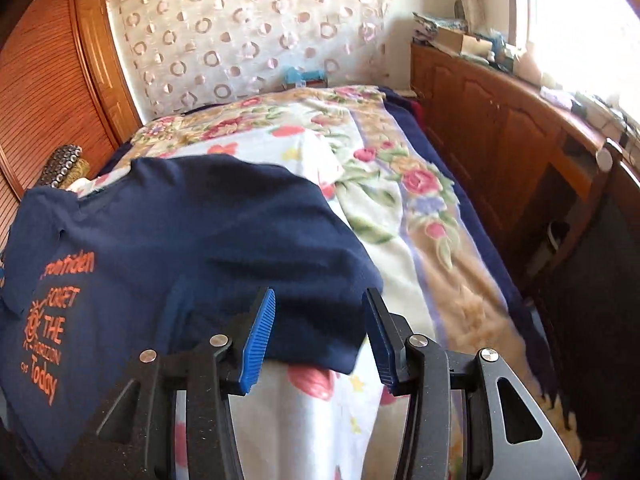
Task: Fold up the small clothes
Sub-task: 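Move the right tool to the other sleeve and grasp it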
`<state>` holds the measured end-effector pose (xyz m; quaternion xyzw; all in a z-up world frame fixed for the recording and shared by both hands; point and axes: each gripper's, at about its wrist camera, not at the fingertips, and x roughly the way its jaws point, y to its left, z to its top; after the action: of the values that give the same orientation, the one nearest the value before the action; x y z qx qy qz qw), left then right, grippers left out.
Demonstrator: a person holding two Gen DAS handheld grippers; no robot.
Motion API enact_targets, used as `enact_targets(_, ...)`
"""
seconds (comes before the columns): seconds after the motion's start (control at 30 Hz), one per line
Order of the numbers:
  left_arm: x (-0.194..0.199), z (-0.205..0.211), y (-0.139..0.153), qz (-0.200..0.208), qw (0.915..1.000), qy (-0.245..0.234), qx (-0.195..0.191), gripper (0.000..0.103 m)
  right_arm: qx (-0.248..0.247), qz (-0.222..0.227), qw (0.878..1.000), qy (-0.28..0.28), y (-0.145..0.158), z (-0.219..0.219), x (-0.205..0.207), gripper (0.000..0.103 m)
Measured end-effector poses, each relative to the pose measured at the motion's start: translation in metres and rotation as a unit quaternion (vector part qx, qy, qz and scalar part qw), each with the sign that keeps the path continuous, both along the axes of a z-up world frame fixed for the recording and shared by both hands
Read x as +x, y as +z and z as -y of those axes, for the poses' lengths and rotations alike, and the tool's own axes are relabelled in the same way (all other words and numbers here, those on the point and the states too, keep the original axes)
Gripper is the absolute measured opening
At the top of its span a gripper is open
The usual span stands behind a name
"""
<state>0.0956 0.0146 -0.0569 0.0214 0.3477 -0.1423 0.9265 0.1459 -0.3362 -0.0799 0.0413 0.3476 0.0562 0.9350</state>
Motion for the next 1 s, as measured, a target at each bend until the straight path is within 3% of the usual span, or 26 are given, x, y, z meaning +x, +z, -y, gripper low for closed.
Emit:
enact_targets(0.63, 0.017, 0.002, -0.039, -0.084, 0.9961, 0.012, 0.022, 0.081, 0.141, -0.044, 0.989, 0.007, -0.017, 0.057, 0.007, 0.047)
enact_targets(0.73, 0.017, 0.007, -0.04, -0.084, 0.9957, 0.013, 0.039, 0.081, 0.155, -0.043, 0.987, 0.02, -0.019, 0.062, 0.007, 0.036)
enact_targets(0.77, 0.018, 0.009, -0.041, -0.085, 0.9955, 0.01, 0.041, 0.084, 0.152, -0.04, 0.987, 0.025, -0.018, 0.062, 0.006, 0.032)
enact_targets(0.83, 0.018, 0.012, -0.042, -0.085, 0.995, 0.007, 0.051, 0.086, 0.134, -0.03, 0.99, 0.032, -0.015, 0.057, 0.004, 0.015)
enact_targets(1.0, 0.018, 0.012, -0.042, -0.087, 0.9949, 0.007, 0.05, 0.088, 0.038, 0.014, 0.999, 0.03, 0.005, 0.034, -0.005, 0.007)
